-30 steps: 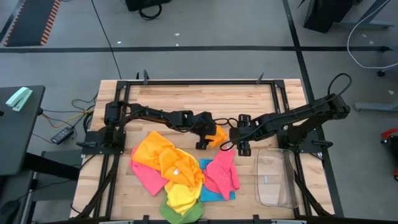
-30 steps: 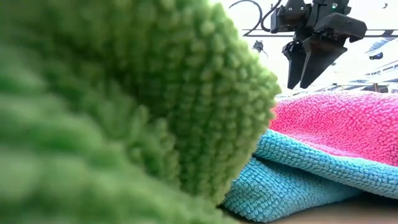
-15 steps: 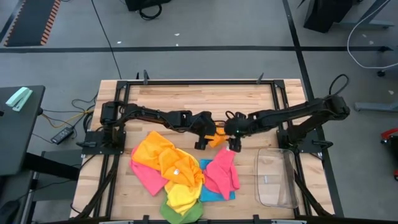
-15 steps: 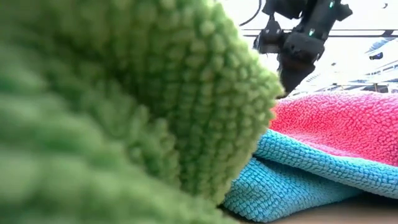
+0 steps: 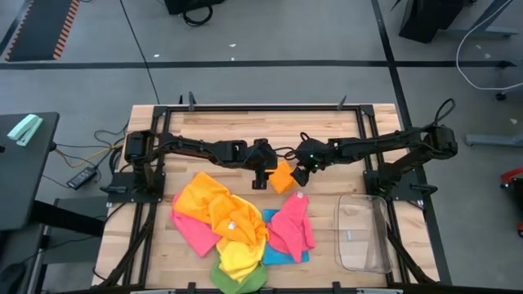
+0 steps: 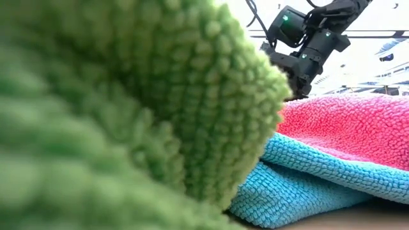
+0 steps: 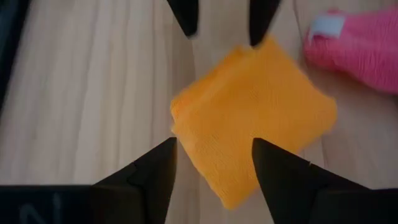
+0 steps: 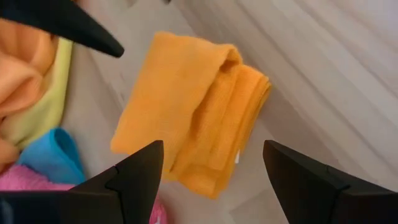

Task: Fold microfiber towels
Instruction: Put the folded orange towel into the transparent bin

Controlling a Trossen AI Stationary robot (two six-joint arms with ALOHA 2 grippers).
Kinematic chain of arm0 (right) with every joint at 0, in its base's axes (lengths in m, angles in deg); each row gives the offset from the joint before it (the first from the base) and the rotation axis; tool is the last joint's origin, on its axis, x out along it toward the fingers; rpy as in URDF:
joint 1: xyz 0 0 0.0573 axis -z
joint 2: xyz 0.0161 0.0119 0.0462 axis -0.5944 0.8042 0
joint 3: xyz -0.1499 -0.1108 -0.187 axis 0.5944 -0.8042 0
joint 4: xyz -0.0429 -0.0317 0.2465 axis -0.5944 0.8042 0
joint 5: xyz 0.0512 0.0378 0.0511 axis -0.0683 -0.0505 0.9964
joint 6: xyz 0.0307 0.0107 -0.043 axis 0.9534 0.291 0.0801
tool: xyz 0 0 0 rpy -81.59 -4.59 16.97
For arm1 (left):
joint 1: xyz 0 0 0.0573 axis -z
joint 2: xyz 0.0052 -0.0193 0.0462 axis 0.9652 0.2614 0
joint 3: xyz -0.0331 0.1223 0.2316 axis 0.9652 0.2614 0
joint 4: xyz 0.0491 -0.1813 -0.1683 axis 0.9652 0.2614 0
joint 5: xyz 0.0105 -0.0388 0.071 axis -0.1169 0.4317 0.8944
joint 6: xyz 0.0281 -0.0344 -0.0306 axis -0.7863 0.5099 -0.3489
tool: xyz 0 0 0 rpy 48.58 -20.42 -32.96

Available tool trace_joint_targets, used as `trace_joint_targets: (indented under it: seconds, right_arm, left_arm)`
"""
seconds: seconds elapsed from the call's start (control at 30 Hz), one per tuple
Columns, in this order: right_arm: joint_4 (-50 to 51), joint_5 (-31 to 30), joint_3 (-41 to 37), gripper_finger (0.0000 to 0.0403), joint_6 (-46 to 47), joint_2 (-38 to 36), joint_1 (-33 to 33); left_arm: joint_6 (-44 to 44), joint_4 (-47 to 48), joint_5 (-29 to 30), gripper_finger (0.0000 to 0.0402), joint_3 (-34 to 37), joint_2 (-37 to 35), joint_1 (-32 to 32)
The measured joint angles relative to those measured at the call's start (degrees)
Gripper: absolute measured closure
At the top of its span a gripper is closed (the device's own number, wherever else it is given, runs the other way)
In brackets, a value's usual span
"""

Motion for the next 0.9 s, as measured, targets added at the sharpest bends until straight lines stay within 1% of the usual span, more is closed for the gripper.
trace_joint_targets:
  seconds: [0.1,0.3,0.47,0.57,0.67,0.8,0.9]
  right_arm:
    - [-0.20,0.02,0.00,0.0118,-0.01,0.00,0.71]
    - [-0.15,0.38,0.15,0.0118,-1.81,0.00,1.35]
    - [-0.03,5.39,1.55,0.0118,-2.70,0.00,1.41]
    - [0.22,7.08,1.79,0.0118,-1.74,0.04,1.21]
    - [1.65,6.41,1.72,0.0118,-0.36,0.76,0.51]
    - [1.87,5.80,1.73,0.0118,1.57,1.66,0.34]
    - [2.59,5.57,2.44,0.0118,1.89,2.55,1.37]
  left_arm:
    - [1.87,-0.08,0.00,0.0212,1.46,0.00,0.19]
    - [2.28,-1.87,0.01,0.0239,3.91,-0.50,1.33]
    - [2.48,-1.07,0.01,0.0255,4.33,-2.80,2.01]
    - [3.39,-1.28,0.00,0.0264,4.45,-4.00,2.29]
    - [4.04,-4.85,0.01,0.0271,6.80,-4.68,2.87]
    - [4.43,-12.64,-0.01,0.0274,11.52,-4.50,3.59]
    - [5.65,-13.86,0.01,0.0272,13.24,-4.50,3.63]
